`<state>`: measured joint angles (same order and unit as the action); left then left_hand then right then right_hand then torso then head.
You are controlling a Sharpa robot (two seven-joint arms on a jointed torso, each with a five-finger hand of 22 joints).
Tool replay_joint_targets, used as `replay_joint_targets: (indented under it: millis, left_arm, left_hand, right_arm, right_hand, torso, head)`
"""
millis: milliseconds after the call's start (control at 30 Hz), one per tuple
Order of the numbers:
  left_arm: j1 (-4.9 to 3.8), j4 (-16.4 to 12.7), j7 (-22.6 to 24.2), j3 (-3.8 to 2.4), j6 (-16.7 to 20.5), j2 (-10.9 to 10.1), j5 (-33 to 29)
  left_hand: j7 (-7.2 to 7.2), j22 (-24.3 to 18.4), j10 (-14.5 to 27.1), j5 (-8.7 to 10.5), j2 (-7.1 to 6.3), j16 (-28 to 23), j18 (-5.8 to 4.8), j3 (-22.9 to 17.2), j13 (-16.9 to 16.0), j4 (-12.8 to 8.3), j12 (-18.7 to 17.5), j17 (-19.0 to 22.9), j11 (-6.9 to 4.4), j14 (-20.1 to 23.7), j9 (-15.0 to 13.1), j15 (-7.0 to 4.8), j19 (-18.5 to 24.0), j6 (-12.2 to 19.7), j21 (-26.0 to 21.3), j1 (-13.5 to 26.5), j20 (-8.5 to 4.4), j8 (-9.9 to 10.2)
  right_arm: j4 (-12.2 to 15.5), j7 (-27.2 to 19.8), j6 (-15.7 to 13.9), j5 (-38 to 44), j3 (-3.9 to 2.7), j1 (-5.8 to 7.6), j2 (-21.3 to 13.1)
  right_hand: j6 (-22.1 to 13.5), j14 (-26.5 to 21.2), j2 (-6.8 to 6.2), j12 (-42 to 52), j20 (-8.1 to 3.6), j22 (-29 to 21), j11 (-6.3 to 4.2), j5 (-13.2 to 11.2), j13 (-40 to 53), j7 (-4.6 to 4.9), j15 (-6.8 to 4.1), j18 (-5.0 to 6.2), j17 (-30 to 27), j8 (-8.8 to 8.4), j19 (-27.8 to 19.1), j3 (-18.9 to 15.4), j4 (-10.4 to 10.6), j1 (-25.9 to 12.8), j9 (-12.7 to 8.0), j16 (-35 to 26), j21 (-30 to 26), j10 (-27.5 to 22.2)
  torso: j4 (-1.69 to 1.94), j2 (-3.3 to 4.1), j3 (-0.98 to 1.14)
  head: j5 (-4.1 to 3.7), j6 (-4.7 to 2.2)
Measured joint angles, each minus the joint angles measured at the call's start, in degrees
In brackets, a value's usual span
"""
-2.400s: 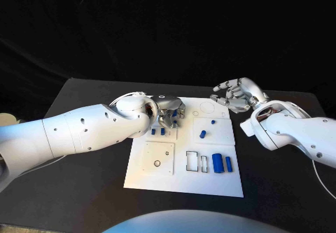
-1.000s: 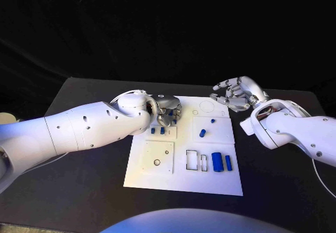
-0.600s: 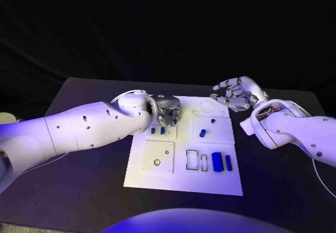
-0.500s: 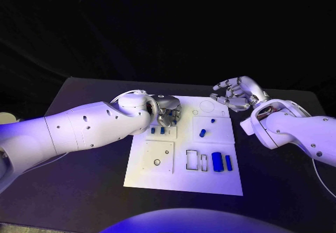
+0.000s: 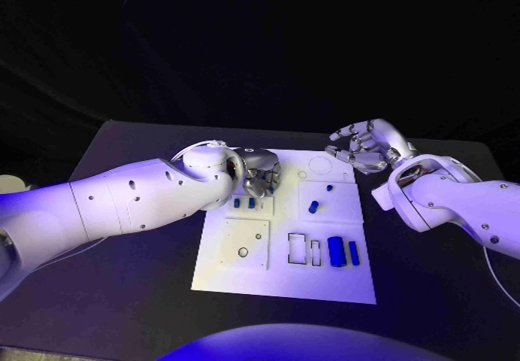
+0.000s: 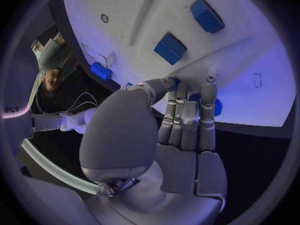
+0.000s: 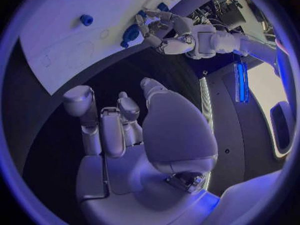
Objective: Assemble the parts on the task board
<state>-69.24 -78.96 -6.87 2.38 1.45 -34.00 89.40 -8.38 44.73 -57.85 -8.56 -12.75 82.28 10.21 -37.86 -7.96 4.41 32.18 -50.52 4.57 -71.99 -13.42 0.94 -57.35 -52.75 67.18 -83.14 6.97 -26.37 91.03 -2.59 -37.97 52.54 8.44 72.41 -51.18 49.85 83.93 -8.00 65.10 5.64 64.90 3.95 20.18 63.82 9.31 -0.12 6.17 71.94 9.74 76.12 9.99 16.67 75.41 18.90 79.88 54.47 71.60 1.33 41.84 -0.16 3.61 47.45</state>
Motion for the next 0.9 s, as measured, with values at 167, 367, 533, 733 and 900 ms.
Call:
replay_joint_targets:
  millis: [167,367,533,733,900]
  left_arm:
    - [0.26,-0.4,0.6,-0.14,1.1,-0.4,-0.2]
    - [0.38,-2.1,1.6,-1.14,2.8,-2.1,-0.9]
    - [0.34,-4.1,2.4,-2.31,4.7,-4.4,-1.9]
    - [0.32,-6.2,3.1,-3.16,6.3,-7.2,-3.2]
    - [0.32,-6.8,3.3,-3.36,6.5,-9.1,-4.5]
  left_hand:
    - [0.0,0.4,-0.3,-0.11,0.0,0.0,0.0,-0.4,0.3,-0.4,-0.7,-0.3,0.14,-0.3,0.1,-0.1,-0.4,0.0,0.2,0.0,0.0,0.3]
    - [-0.21,0.6,-0.6,-0.11,0.0,0.0,0.0,-0.5,0.3,-0.5,-1.0,-0.4,0.24,-0.4,0.0,0.0,-0.6,-0.2,0.4,0.0,-0.2,0.7]
    - [-0.2,1.1,-1.0,-0.1,-0.02,0.0,0.0,-0.6,0.3,-0.6,-1.5,-0.8,-0.02,-0.8,-0.1,-0.01,-1.0,-0.2,0.7,0.0,0.07,0.7]
    - [-0.2,1.3,-1.2,-0.1,-0.24,0.0,0.01,-0.6,0.3,-0.6,-1.6,-0.8,0.12,-0.8,-0.2,-0.01,-1.1,-0.6,0.7,0.2,-0.11,0.9]
    - [-0.2,1.3,-1.2,-0.1,-0.24,0.0,0.0,-0.6,0.3,-0.6,-1.8,-0.6,0.13,-0.8,-0.2,-0.01,-1.1,-0.6,0.7,0.2,-0.11,0.9]
  right_arm:
    - [0.0,0.0,0.0,0.0,0.0,0.0,0.0]
    - [0.0,0.0,0.0,0.0,0.0,0.0,0.0]
    - [0.0,0.0,0.0,0.0,0.0,0.0,-0.1]
    - [-0.1,0.0,0.0,0.0,0.0,-0.01,-0.1]
    - [-0.1,0.0,0.0,0.0,0.0,-0.01,-0.1]
  right_hand:
    - [0.0,0.0,0.0,0.0,0.0,0.0,0.0,0.0,0.0,0.0,0.0,0.0,0.0,0.0,0.0,0.0,0.0,0.0,0.0,0.0,0.0,0.0]
    - [0.0,0.0,0.0,0.0,0.0,0.0,0.0,0.0,0.0,0.0,0.0,0.0,0.0,0.0,0.0,0.0,0.0,0.0,0.0,0.0,0.0,0.0]
    - [0.0,0.0,0.0,0.0,0.0,0.0,0.0,0.0,0.0,0.0,0.0,0.0,0.0,0.0,0.0,0.0,0.0,0.0,0.0,0.0,0.0,0.0]
    - [0.0,0.0,0.24,0.0,0.0,0.0,0.0,0.2,0.1,0.0,0.0,0.0,0.0,0.0,0.0,0.0,0.0,-0.2,0.0,0.0,0.0,0.0]
    - [0.0,0.0,0.24,0.0,0.0,0.0,0.0,0.2,0.1,0.0,0.0,0.0,0.0,0.0,0.0,0.0,0.0,-0.2,0.0,0.0,0.0,0.0]
  torso:
    - [0.01,0.0,0.01]
    - [0.01,-0.05,-0.03]
    - [0.08,-0.14,-0.02]
    - [0.2,-0.25,0.0]
    - [0.3,-0.34,-0.02]
  head:
    - [-0.13,-0.26]
    - [-0.15,-0.52]
    - [-0.15,-0.64]
    - [-0.08,-0.76]
    - [-0.19,-0.75]
